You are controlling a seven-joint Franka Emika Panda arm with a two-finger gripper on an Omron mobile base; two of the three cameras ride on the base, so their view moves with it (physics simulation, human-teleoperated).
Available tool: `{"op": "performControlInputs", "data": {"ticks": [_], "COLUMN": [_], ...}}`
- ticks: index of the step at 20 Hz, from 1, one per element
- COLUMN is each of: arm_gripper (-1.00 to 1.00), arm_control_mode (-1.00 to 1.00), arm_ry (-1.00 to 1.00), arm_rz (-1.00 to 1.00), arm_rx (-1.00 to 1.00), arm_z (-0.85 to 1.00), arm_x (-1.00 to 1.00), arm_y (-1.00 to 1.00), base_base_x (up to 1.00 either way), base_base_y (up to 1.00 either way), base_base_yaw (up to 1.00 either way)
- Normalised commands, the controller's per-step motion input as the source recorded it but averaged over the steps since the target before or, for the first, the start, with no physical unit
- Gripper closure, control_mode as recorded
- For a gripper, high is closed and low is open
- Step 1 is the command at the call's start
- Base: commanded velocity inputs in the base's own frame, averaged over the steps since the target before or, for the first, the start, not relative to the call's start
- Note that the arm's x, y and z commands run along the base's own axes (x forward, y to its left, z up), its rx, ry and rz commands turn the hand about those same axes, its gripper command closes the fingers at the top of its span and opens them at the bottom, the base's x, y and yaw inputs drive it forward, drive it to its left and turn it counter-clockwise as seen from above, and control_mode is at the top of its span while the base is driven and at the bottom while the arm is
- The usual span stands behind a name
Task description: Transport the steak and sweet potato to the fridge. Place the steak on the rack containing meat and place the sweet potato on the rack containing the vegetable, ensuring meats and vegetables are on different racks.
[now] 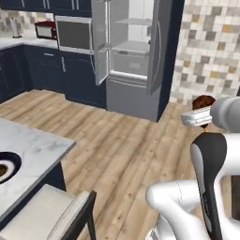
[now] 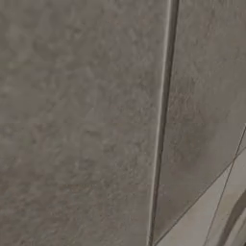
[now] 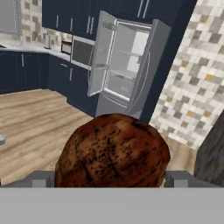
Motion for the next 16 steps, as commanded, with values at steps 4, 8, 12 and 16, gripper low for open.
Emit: {"op": "performControlInputs", "data": {"ticks": [4,8,12,16], "arm_gripper": [1.0,1.0,1.0,1.0], "arm_control_mode": [1.0,1.0,1.0,1.0], "arm_ry": [0.0,0.0,0.0,0.0], "arm_rz": [0.0,0.0,0.0,0.0], "arm_rx": [0.0,0.0,0.0,0.0], "arm_z": [0.0,0.0,0.0,0.0], "arm_x": [0.0,0.0,0.0,0.0], "arm_y": [0.0,0.0,0.0,0.0], "base_base_x": [1.0,1.0,1.0,1.0], "base_base_y": [-0.19,0.04,0.14,-0.15], "base_base_yaw": [-0.23,-0.19,-0.17,-0.06]}}
